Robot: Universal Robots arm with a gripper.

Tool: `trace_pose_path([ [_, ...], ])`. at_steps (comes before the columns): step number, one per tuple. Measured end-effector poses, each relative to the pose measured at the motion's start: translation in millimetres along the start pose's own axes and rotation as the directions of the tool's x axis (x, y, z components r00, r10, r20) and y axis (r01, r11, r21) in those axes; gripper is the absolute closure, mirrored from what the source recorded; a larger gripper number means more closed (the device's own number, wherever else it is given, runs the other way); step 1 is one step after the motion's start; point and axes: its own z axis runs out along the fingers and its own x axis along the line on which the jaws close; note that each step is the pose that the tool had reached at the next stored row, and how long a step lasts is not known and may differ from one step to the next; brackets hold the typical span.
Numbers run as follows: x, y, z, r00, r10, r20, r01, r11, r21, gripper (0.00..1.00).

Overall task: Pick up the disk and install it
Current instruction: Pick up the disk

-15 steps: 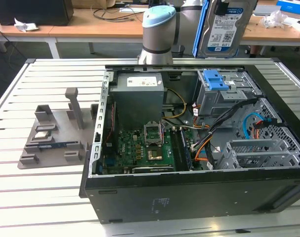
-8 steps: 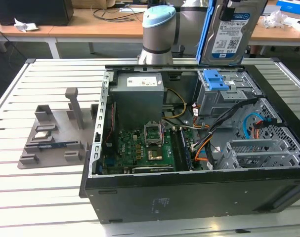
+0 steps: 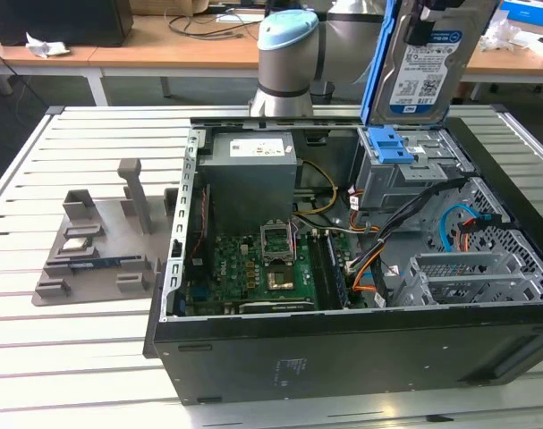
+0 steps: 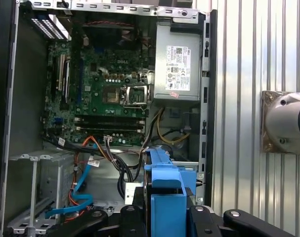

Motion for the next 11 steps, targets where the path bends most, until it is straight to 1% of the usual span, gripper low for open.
trace_pose_path([
  [1, 2.7, -0.5, -0.1, 1.0, 0.0, 0.0, 0.0, 1.0, 0.0, 0.64],
  [5, 9.4, -2.2, -0.2, 1.0, 0.0, 0.0, 0.0, 1.0, -0.0002, 0.64],
  [7, 14.5, -3.8, -0.4, 1.0, 0.0, -0.0001, 0.0, 1.0, -0.0002, 0.64],
  [11, 20.4, -6.0, -0.4, 1.0, 0.0, 0.0, 0.0, 1.0, -0.0003, 0.64],
])
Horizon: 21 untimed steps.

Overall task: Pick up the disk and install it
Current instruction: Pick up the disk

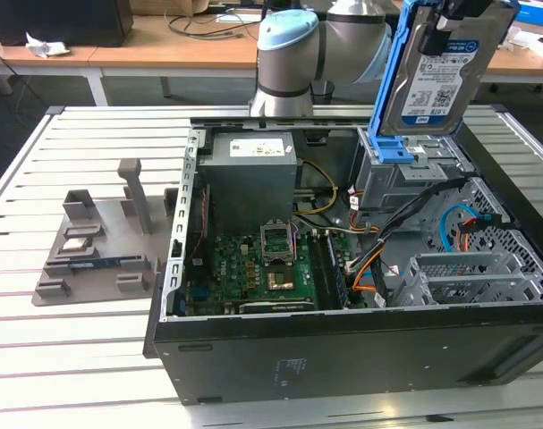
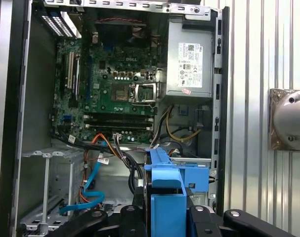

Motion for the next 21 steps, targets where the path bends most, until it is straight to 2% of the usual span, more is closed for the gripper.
trace_pose_path([
  [4, 8.5, -3.8, -0.1, 1.0, 0.0, 0.0, 0.0, 1.0, 0.0, 0.64],
  [21, 31.6, -13.2, -0.2, 1.0, 0.0, -0.0001, 0.0, 1.0, 0.0, 0.64],
])
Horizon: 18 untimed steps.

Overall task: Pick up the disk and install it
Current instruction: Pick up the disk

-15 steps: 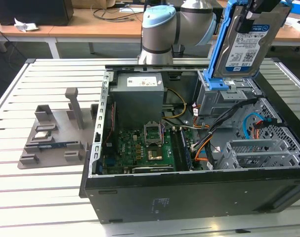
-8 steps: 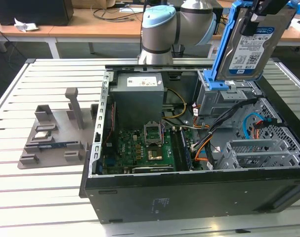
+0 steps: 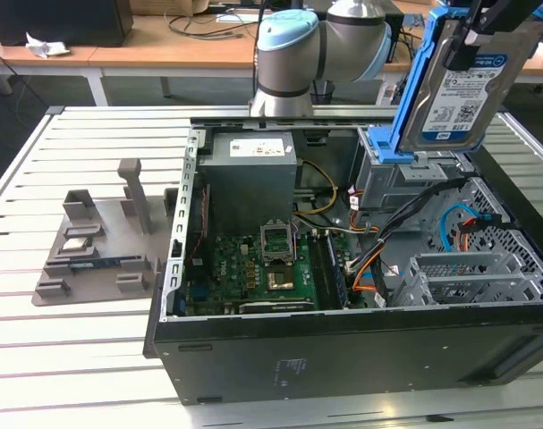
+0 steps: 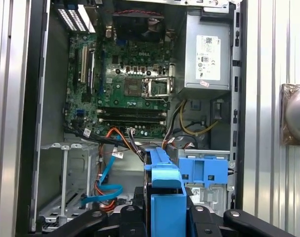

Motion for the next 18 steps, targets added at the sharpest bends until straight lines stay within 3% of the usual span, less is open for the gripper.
trace_pose_path([
  [18, 25.7, -8.5, 0.0, 1.0, 0.0, 0.0001, 0.0, 1.0, 0.0, 0.64],
])
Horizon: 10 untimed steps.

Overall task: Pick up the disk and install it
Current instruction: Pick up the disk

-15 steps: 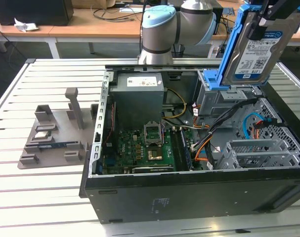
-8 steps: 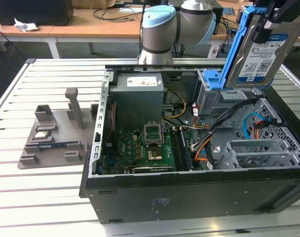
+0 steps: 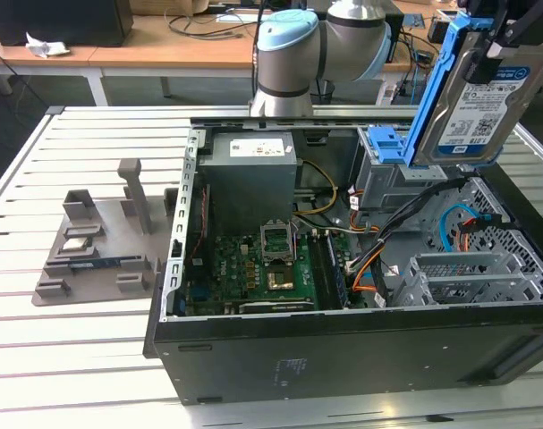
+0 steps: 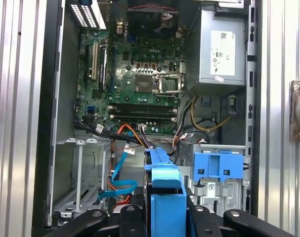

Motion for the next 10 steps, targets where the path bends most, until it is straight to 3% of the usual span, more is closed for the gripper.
trace_pose_path([
  [10, 13.2, -3.5, 0.0, 1.0, 0.0, 0.0, 0.0, 1.0, 0.0, 0.64],
])
